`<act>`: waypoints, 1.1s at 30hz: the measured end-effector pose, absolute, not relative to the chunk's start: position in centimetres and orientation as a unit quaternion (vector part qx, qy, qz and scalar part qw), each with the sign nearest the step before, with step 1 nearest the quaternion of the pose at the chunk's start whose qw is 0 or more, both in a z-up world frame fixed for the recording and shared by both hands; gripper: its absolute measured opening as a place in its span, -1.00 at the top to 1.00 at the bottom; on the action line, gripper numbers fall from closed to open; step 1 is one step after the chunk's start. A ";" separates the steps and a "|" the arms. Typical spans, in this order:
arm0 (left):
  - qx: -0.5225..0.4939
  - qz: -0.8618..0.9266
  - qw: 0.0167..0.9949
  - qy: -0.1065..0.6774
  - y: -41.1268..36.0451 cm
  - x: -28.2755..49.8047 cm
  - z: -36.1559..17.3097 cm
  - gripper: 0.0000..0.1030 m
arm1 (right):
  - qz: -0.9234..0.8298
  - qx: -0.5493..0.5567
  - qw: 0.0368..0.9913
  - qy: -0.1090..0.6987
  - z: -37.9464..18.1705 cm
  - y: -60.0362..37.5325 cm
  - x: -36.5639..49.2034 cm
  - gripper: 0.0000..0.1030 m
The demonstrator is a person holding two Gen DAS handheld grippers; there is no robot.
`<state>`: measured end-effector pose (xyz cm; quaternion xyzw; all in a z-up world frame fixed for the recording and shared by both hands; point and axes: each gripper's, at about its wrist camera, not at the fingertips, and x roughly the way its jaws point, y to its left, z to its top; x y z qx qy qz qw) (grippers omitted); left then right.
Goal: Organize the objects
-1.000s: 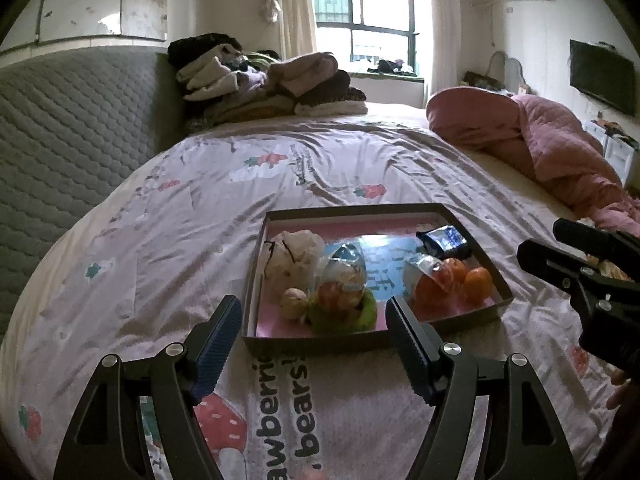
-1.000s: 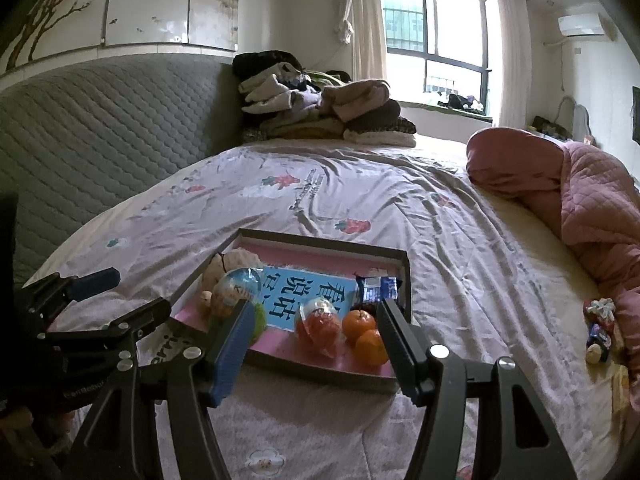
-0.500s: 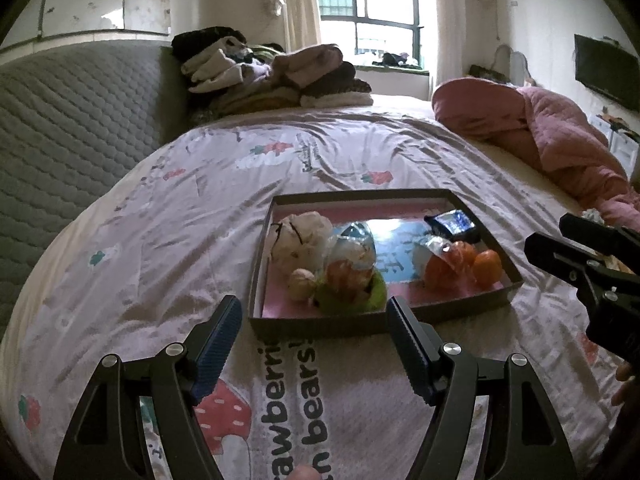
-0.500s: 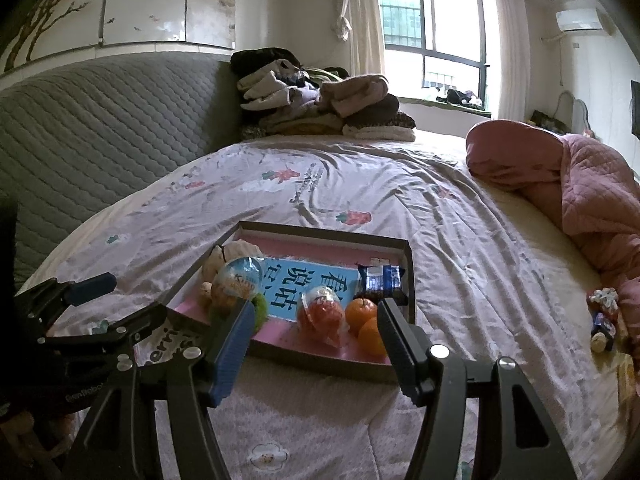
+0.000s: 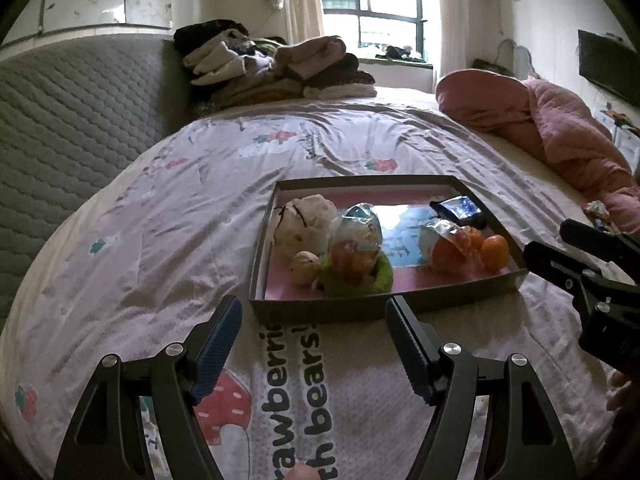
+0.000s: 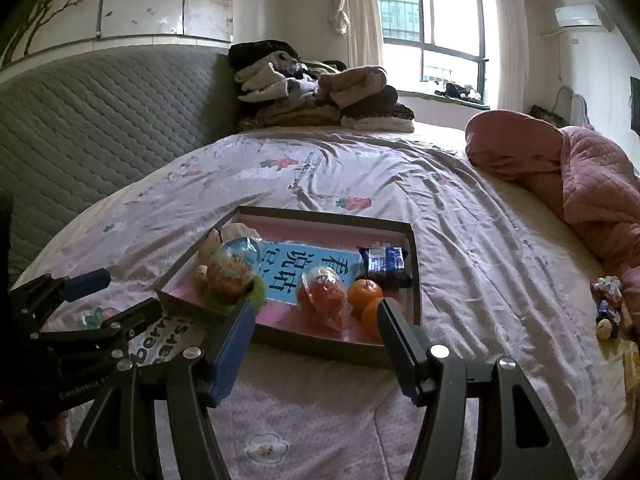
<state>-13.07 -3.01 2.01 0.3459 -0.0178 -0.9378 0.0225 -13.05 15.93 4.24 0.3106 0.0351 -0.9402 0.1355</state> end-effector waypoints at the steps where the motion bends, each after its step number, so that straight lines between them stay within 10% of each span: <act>1: 0.346 -0.938 0.023 -0.018 -3.0 -13.0 2.0 -0.46 | -0.941 0.310 0.134 0.036 4.1 15.9 -13.0 -0.22; 33: 0.370 -0.928 0.034 -0.014 -3.1 -13.5 -2.9 -0.46 | -0.935 0.337 0.111 0.023 -0.5 16.9 -12.9 -0.22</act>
